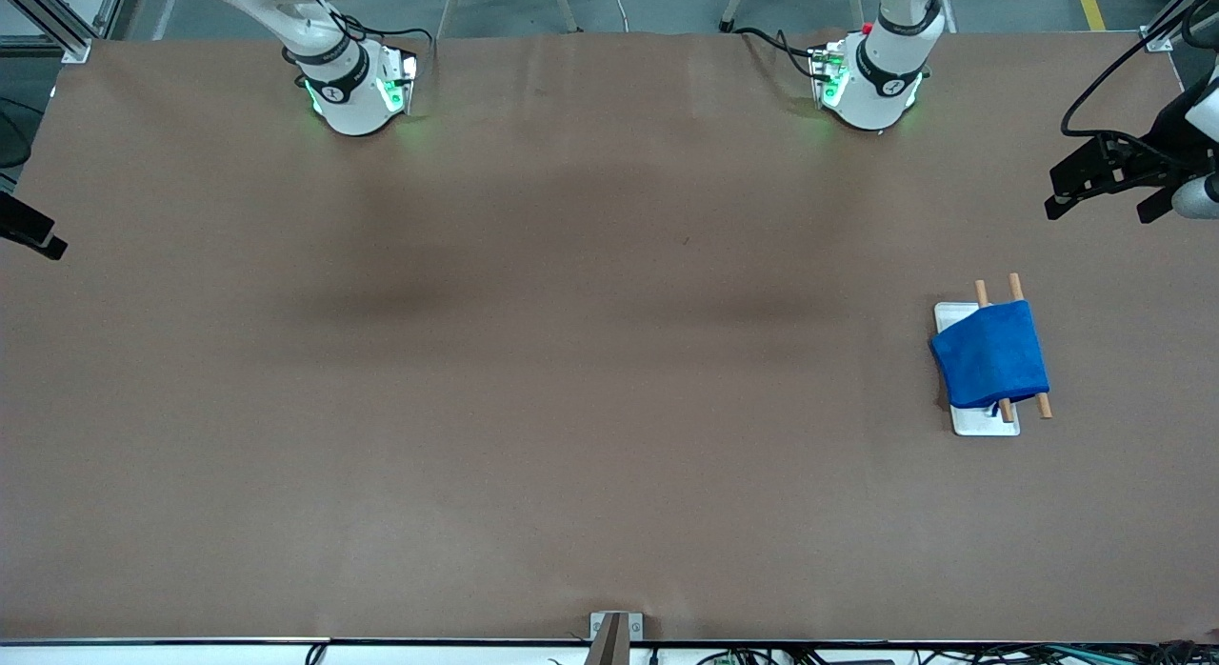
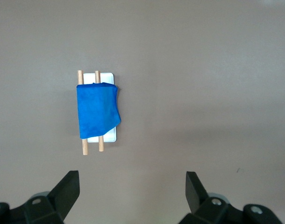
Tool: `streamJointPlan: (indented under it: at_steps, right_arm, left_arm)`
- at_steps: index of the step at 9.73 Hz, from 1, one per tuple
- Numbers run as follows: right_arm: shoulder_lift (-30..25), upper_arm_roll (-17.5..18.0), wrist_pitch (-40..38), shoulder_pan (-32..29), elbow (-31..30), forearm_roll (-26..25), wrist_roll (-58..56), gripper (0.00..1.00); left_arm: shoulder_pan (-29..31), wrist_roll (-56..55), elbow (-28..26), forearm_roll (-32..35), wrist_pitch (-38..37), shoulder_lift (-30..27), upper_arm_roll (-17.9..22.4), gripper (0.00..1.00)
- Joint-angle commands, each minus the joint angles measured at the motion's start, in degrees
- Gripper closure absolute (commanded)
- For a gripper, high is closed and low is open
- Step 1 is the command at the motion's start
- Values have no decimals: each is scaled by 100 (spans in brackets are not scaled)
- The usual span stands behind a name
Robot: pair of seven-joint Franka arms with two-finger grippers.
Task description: Right arm passes towel to left arm to hang
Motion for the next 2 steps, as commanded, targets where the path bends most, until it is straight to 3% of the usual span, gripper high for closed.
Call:
streamJointPlan:
  at_steps: [1,2]
  right_arm:
    - [-59,51,66,-74,-69,68,-67,0]
    - [-59,51,66,-82,-69,68,-58,0]
  left_arm:
    - [54,-71,-216,136,59,23,-64,0]
    - [63,-62,-216,171,77,23,-64,0]
